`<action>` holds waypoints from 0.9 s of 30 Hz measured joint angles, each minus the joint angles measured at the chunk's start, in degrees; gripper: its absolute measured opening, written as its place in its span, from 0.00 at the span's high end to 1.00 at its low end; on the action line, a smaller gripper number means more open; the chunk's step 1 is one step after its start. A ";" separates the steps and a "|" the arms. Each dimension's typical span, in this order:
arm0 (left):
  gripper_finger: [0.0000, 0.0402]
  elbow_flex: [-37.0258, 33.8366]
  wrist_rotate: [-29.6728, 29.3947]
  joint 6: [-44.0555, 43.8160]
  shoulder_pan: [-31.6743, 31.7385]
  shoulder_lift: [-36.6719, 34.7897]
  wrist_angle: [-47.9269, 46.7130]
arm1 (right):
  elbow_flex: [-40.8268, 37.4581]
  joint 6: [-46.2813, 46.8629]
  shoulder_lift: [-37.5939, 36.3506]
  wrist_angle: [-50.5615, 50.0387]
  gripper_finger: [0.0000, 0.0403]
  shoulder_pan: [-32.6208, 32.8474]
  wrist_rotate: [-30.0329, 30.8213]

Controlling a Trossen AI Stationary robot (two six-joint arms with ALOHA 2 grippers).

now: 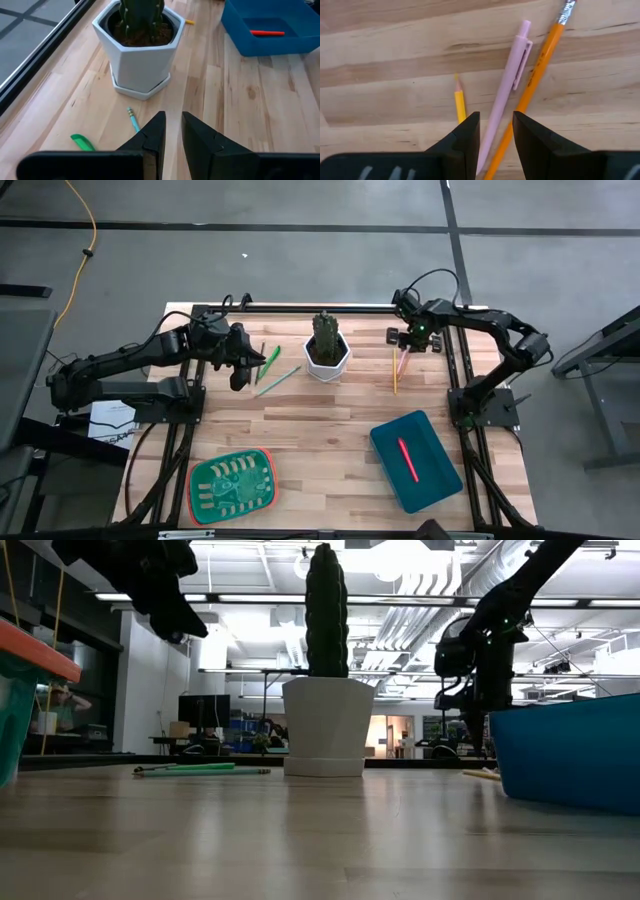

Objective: Sort pens & pencils
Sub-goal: Put the pink pen into the blue bin

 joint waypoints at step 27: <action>0.87 0.00 -0.15 0.57 -0.02 0.00 -1.62 | 0.00 0.08 6.43 2.34 0.73 0.32 -2.83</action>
